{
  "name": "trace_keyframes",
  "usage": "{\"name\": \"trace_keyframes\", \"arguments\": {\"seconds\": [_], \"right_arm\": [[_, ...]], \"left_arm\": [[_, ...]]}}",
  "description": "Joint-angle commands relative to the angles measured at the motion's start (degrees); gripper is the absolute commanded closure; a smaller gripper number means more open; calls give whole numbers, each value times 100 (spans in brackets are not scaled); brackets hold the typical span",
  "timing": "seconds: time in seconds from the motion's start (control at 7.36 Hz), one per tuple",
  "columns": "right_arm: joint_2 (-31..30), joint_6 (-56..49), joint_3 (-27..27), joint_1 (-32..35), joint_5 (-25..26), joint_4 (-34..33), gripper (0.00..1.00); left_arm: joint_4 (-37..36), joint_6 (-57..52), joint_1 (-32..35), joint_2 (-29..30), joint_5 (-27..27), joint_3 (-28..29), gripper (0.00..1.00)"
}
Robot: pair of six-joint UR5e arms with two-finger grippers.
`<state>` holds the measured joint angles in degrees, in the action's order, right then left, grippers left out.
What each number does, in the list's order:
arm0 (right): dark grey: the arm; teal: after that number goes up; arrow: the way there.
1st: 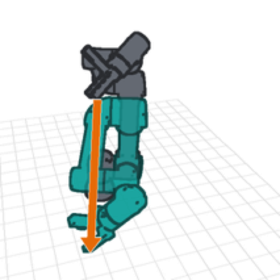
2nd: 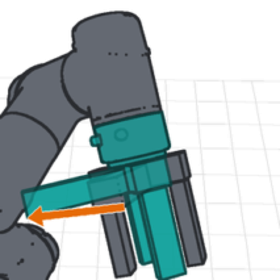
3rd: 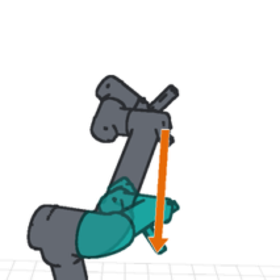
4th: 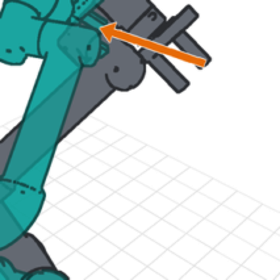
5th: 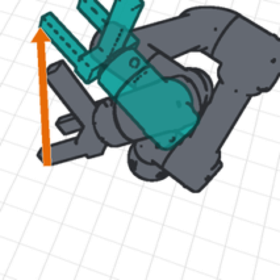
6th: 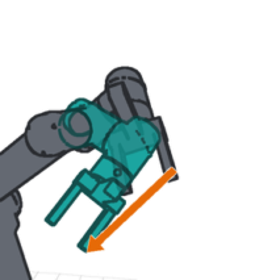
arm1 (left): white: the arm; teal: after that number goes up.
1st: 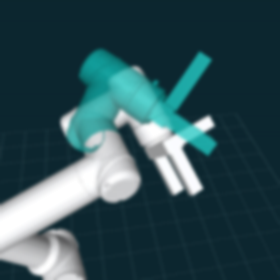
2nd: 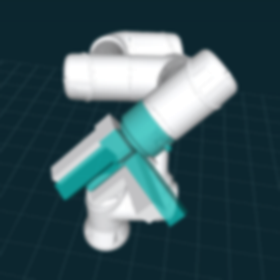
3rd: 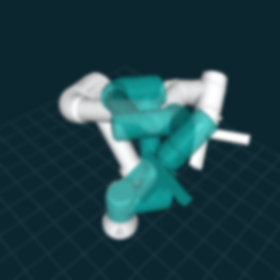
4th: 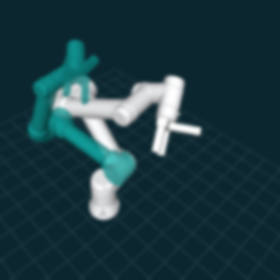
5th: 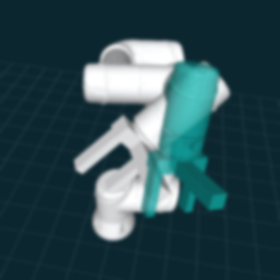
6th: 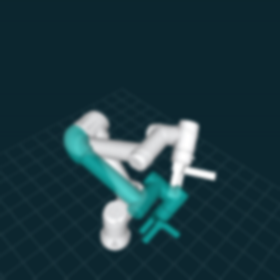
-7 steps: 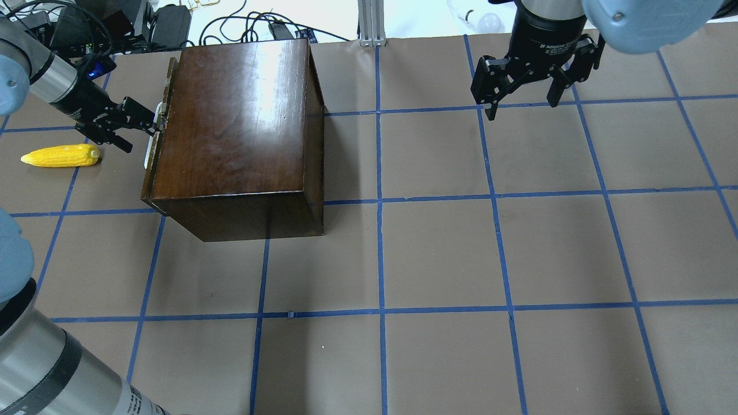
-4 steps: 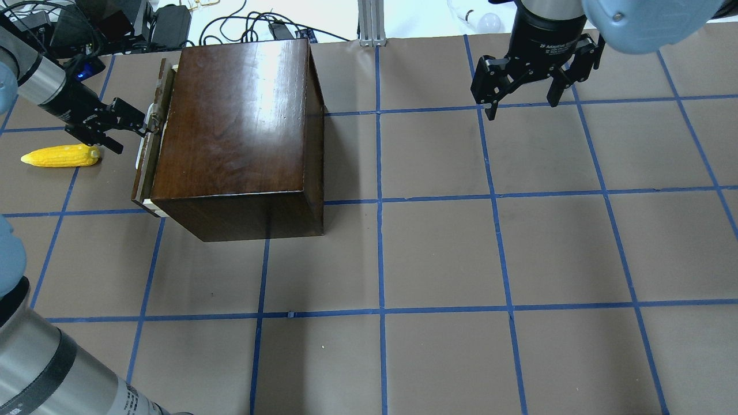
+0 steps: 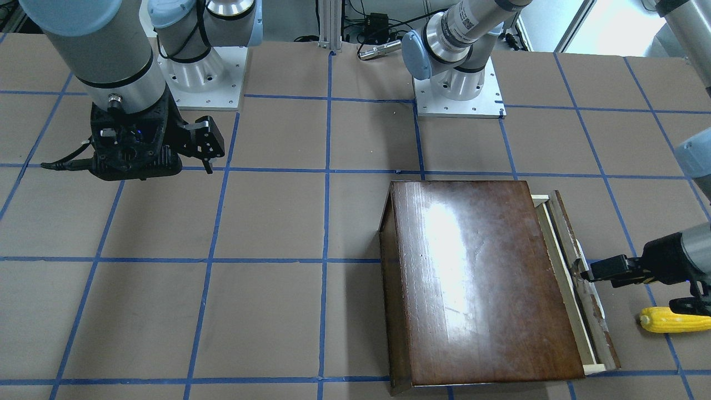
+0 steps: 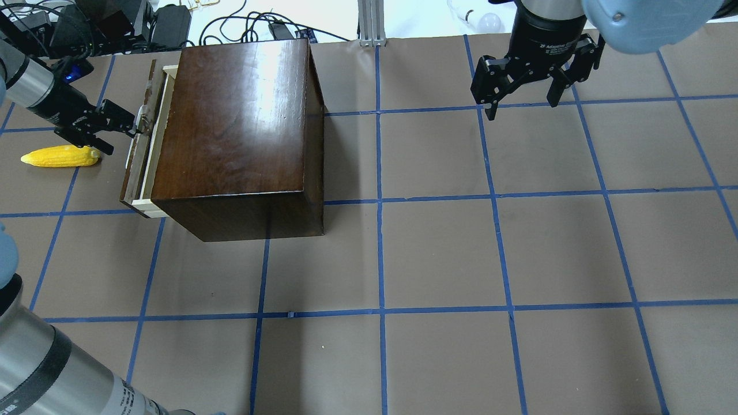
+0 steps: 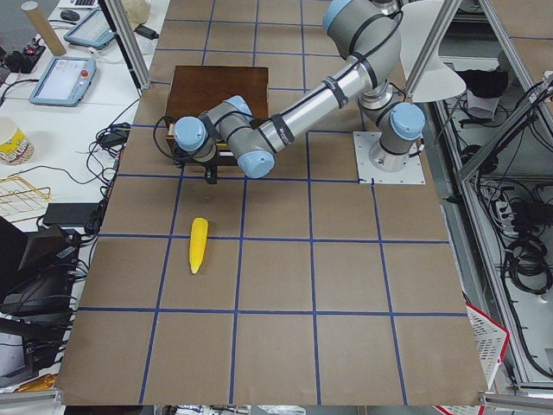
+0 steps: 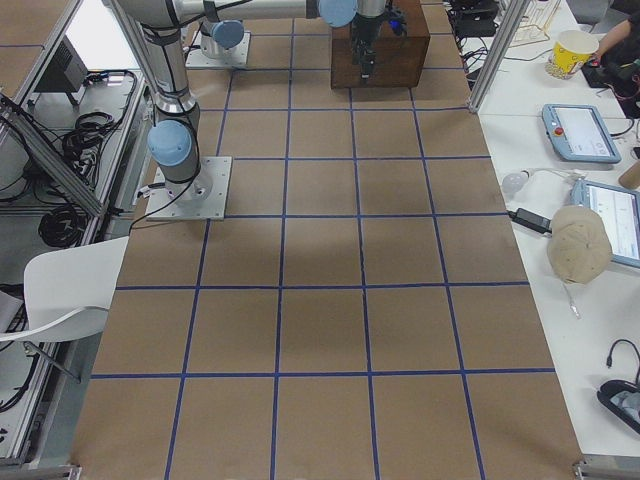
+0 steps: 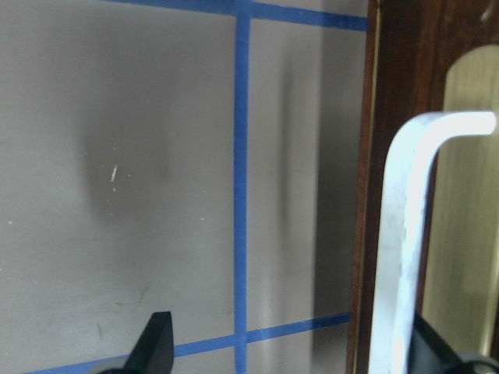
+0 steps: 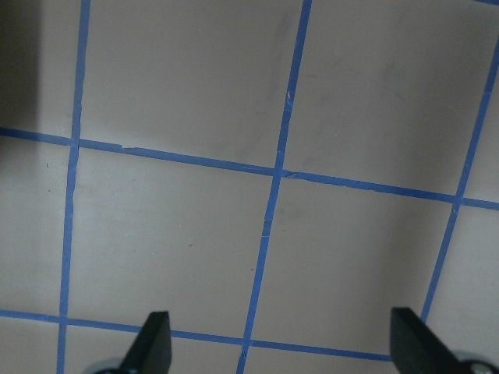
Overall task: Open drawer and put corn inside
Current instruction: 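Pull the drawer outward from the cabinet with the left gripper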
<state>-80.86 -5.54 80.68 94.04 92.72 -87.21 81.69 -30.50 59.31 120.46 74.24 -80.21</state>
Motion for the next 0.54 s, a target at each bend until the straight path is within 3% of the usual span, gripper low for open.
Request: {"name": "trace_keyframes", "arguments": {"seconds": [0.0,0.41], "right_arm": [[0,0,0,0,0,-6,0],[0,0,0,0,0,2,0]], "left_arm": [[-21,-18,-69,4,186,6,0],[-135,-61,-182,4,214,41,0]]}}
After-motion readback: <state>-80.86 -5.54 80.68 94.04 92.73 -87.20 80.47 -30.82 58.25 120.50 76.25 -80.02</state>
